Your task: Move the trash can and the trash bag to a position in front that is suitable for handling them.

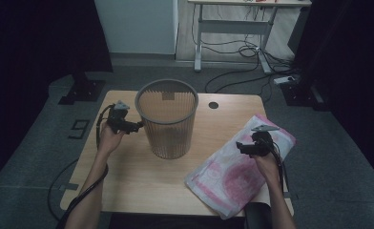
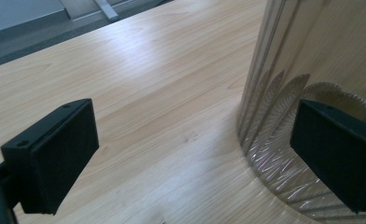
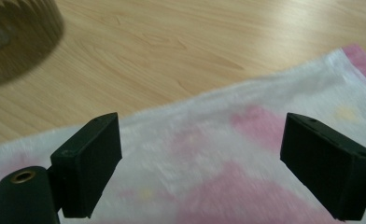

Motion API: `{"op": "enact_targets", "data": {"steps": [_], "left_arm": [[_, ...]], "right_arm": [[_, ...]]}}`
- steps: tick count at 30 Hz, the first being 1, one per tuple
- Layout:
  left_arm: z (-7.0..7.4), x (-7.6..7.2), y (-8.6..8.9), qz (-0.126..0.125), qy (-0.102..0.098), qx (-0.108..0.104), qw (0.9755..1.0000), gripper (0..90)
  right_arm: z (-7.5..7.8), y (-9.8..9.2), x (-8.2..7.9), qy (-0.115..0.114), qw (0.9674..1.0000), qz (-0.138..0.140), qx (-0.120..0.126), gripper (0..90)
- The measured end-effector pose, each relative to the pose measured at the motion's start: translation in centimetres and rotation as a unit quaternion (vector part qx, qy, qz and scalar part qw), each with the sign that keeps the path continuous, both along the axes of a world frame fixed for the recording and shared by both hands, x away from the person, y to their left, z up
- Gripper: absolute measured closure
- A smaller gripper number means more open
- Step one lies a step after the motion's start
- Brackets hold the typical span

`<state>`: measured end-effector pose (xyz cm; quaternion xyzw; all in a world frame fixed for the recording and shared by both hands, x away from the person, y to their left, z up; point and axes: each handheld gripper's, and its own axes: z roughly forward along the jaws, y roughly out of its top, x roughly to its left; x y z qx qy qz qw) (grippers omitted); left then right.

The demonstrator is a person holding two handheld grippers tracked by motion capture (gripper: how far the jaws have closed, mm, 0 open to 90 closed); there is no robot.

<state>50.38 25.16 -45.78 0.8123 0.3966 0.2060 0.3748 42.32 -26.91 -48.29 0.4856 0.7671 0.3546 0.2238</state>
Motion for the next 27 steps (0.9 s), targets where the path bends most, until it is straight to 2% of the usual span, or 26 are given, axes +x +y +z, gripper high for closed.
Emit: {"op": "enact_targets", "data": {"steps": [4, 6, 9, 17, 18, 20, 23, 25, 27], "left_arm": [[0.2, 0.4, -1.8, -0.018, 0.001, 0.008, 0.9998, 0.2], [0.2, 0.6, -2.6, -0.023, 0.000, 0.004, 0.9997, 0.0], [0.4, 1.0, -3.6, -0.031, 0.002, -0.001, 0.9995, 0.0], [0.4, 1.6, -5.5, -0.049, 0.004, -0.002, 0.9988, 0.0], [0.4, 1.8, -5.6, -0.047, 0.002, 0.000, 0.9989, 0.0], [0.3, 2.3, -5.5, -0.050, 0.004, -0.010, 0.9987, 0.0], [0.1, 3.2, -5.7, -0.049, 0.006, -0.020, 0.9986, 0.0], [0.1, 3.7, -6.0, -0.049, 0.005, -0.010, 0.9987, 0.0], [0.1, 4.2, -6.1, -0.051, 0.003, -0.006, 0.9987, 0.2]], "right_arm": [[0.6, 2.1, 1.5, -0.005, 0.9999, 0.014, -0.001, 12.0], [0.9, 3.2, 2.2, -0.014, 0.9996, 0.025, -0.001, 12.0], [1.3, 4.7, 3.4, -0.015, 0.9991, 0.039, -0.005, 12.0], [1.9, 8.0, 6.0, -0.021, 0.9979, 0.062, -0.006, 12.0], [1.9, 8.3, 6.2, -0.020, 0.9978, 0.061, -0.012, 11.9], [1.7, 8.7, 6.7, -0.030, 0.9974, 0.055, -0.035, 11.9], [1.2, 8.6, 7.8, -0.027, 0.9984, 0.048, -0.013, 12.0], [1.1, 8.7, 8.6, -0.029, 0.9987, 0.042, -0.005, 12.0], [1.0, 8.7, 9.3, -0.033, 0.9981, 0.052, -0.003, 12.1]]}}
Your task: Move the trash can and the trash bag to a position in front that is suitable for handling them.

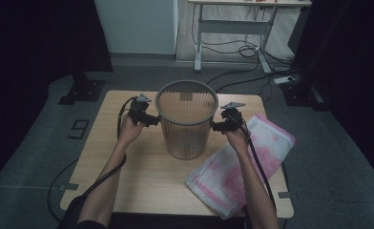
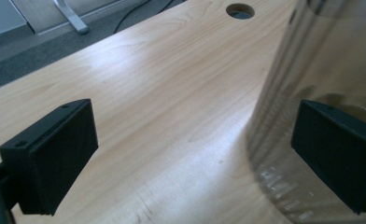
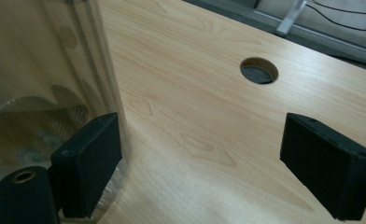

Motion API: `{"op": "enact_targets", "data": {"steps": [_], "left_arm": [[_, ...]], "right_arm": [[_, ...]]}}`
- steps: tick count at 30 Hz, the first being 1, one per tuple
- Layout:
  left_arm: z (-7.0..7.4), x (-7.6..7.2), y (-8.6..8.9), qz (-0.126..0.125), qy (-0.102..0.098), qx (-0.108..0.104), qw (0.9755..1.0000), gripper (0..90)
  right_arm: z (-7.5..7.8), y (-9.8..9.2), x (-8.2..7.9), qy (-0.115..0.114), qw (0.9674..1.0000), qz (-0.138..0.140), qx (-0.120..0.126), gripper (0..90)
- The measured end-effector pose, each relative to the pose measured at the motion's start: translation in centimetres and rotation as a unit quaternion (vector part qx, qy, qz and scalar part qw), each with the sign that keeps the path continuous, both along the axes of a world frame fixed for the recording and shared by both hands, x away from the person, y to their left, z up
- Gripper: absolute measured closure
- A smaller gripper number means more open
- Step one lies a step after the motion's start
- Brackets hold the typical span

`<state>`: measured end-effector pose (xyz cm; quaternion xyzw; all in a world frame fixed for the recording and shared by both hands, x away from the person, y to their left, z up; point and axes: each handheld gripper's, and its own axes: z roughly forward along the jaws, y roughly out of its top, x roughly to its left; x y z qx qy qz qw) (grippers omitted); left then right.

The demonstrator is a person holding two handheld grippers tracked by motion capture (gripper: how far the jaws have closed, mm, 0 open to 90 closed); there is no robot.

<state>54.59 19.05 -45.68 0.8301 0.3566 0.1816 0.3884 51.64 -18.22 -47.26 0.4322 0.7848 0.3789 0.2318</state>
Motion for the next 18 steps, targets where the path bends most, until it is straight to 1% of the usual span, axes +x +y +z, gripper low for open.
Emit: {"op": "enact_targets", "data": {"steps": [1, 2, 4, 7, 10, 12, 14, 16, 18], "left_arm": [[0.0, 0.0, 0.0, 0.000, 0.000, 0.000, 1.0000, 0.6], [-0.2, 0.4, 0.0, -0.006, 0.003, -0.009, 0.9999, 0.9], [-0.4, 0.6, 0.1, -0.010, 0.003, -0.014, 0.9998, 1.7], [-0.4, 0.3, 0.0, -0.014, -0.001, -0.016, 0.9998, 2.2], [-0.5, -0.3, 0.1, -0.015, -0.002, -0.018, 0.9997, 2.2], [-0.5, -0.8, 0.1, -0.018, -0.004, -0.018, 0.9997, 2.1], [-0.5, -1.5, 0.2, -0.020, -0.004, -0.018, 0.9996, 2.0], [-0.5, -2.1, 0.3, -0.022, -0.004, -0.016, 0.9996, 1.9], [-0.5, -2.8, 0.3, -0.021, -0.004, -0.019, 0.9996, 1.9]], "right_arm": [[0.0, 0.0, 0.3, 0.000, 1.0000, 0.005, 0.003, 12.2], [-0.1, -0.1, 0.5, 0.002, 0.9999, 0.010, 0.005, 12.4], [-0.1, -0.1, 0.7, 0.007, 0.9999, 0.013, 0.008, 12.7], [0.0, -0.1, 0.4, 0.001, 0.9998, 0.021, -0.005, 13.5], [0.1, -0.1, -0.1, 0.000, 0.9996, 0.024, -0.011, 13.5], [0.1, 0.0, -0.7, 0.000, 0.9997, 0.022, -0.009, 13.5], [0.0, 0.0, -1.4, -0.005, 0.9998, 0.020, -0.006, 13.5], [-0.1, 0.0, -2.1, -0.005, 0.9999, 0.016, 0.000, 13.5], [-0.2, 0.1, -2.7, -0.007, 0.9999, 0.015, 0.005, 13.5]]}}
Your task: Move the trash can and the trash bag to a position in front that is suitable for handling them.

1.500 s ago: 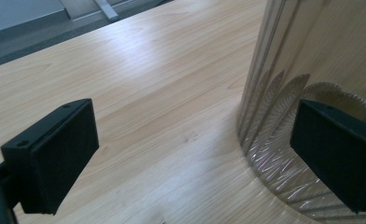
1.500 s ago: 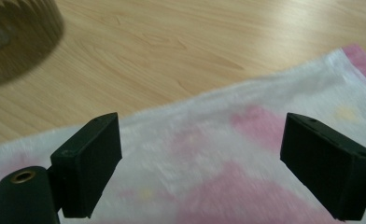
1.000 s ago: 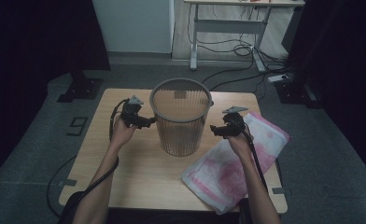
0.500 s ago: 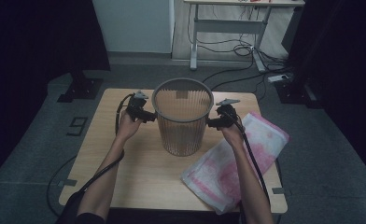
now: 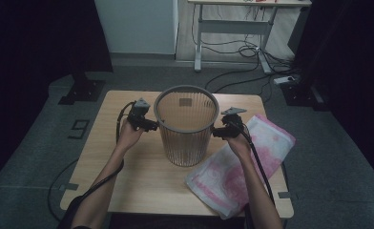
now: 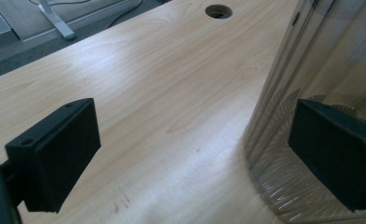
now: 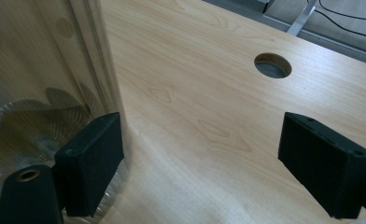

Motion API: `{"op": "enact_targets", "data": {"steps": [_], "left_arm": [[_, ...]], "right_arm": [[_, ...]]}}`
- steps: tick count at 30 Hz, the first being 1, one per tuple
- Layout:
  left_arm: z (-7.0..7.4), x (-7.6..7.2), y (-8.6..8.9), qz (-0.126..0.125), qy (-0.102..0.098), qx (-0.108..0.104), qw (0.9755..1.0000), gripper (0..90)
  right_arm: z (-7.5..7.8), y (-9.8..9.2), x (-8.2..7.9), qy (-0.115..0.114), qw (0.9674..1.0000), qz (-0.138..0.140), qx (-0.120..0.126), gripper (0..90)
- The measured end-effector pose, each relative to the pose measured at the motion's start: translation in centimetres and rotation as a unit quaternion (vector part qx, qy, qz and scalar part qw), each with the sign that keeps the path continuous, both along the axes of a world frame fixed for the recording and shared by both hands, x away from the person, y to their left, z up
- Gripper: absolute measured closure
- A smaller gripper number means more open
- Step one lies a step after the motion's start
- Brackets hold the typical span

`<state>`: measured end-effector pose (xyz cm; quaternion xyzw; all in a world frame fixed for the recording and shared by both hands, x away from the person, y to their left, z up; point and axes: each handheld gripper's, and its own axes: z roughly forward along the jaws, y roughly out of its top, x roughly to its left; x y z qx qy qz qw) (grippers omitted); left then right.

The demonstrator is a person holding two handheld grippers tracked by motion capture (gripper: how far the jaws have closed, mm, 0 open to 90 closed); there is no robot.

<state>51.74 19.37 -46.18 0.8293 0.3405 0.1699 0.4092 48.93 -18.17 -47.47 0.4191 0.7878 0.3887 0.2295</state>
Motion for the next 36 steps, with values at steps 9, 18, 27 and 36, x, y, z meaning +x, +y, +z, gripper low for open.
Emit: {"op": "enact_targets", "data": {"steps": [9, 18, 27, 36], "left_arm": [[-0.2, -2.3, 0.4, 0.006, 0.005, 0.004, 1.0000, 0.5], [0.2, -3.8, 1.2, 0.000, 0.025, 0.003, 0.9997, 0.0], [-0.7, -6.9, 3.8, 0.013, 0.017, 0.018, 0.9996, 0.0], [-2.7, -9.7, 5.9, 0.032, 0.027, 0.020, 0.9989, 0.0]], "right_arm": [[0.0, 0.4, -2.5, -0.004, 0.9999, 0.011, -0.003, 13.1], [0.4, -0.2, -3.7, -0.003, 0.9999, 0.016, 0.002, 11.8], [-0.1, -2.8, -6.1, 0.007, 0.9999, 0.002, -0.009, 11.8], [-1.7, -5.8, -8.7, 0.014, 0.9997, -0.016, 0.013, 11.8]]}}
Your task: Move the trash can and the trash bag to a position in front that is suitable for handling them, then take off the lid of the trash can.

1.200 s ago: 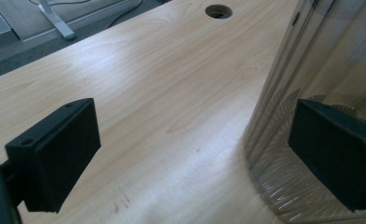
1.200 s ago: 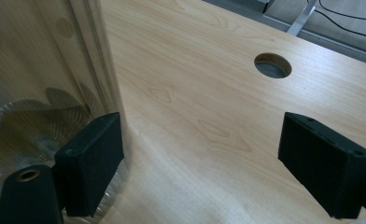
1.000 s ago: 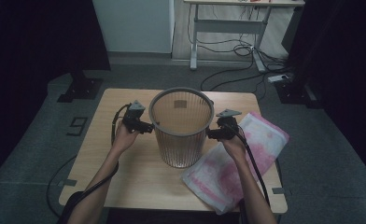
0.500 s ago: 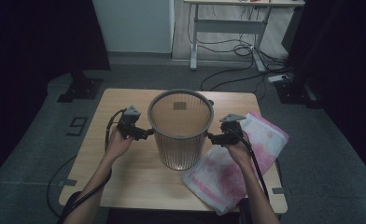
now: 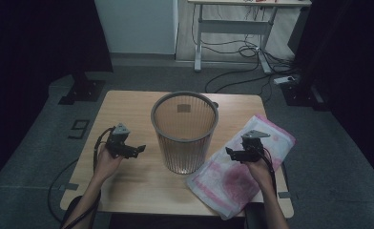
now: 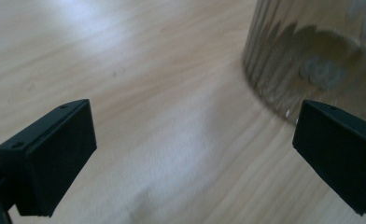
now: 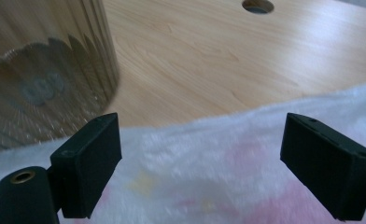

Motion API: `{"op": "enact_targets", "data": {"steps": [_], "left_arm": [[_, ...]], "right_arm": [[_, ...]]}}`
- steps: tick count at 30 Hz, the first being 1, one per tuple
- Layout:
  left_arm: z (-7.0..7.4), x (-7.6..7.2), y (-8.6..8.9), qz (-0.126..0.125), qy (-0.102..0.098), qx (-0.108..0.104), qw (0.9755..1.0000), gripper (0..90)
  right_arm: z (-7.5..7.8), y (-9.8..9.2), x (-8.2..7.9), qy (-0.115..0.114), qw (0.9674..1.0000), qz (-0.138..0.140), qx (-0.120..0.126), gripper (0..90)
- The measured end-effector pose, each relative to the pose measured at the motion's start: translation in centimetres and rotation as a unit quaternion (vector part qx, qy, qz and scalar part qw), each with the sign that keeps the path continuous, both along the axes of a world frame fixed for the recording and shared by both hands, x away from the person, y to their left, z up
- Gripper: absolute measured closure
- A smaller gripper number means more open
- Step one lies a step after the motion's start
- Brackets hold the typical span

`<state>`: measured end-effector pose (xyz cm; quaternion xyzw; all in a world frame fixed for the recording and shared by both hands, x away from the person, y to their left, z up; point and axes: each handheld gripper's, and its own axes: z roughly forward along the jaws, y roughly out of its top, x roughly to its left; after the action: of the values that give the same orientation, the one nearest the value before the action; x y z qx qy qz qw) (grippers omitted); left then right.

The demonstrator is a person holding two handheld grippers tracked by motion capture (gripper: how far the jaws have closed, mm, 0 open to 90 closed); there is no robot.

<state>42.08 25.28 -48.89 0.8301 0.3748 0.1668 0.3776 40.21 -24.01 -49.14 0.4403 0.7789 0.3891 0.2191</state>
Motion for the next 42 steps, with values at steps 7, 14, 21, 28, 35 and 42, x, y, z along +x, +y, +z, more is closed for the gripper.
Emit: {"op": "enact_targets", "data": {"steps": [7, 14, 21, 28, 35, 42], "left_arm": [[-2.3, -1.3, 1.3, 0.017, 0.021, -0.009, 0.9996, 0.0], [-4.3, -2.0, 1.5, 0.023, 0.031, 0.009, 0.9992, 0.0], [-5.2, -2.0, 1.1, 0.016, 0.044, 0.029, 0.9985, 0.0], [-5.8, -1.7, 1.0, 0.021, 0.060, 0.044, 0.9970, 0.0], [-5.8, -1.8, 0.9, 0.024, 0.060, 0.044, 0.9969, 0.0], [-5.8, -1.7, 1.0, 0.023, 0.060, 0.045, 0.9969, 0.0]], "right_arm": [[-2.1, -1.7, -1.7, 0.013, 0.9997, -0.021, -0.008, 11.9], [-4.5, -2.1, -2.7, 0.022, 0.9990, -0.029, -0.027, 11.9], [-6.1, -2.0, -3.0, 0.036, 0.9983, -0.024, -0.039, 11.7], [-6.5, -2.4, -3.1, 0.039, 0.9988, -0.019, -0.021, 11.9], [-6.5, -2.4, -3.2, 0.040, 0.9988, -0.020, -0.021, 12.0], [-6.5, -2.3, -3.4, 0.040, 0.9988, -0.019, -0.020, 12.1]]}}
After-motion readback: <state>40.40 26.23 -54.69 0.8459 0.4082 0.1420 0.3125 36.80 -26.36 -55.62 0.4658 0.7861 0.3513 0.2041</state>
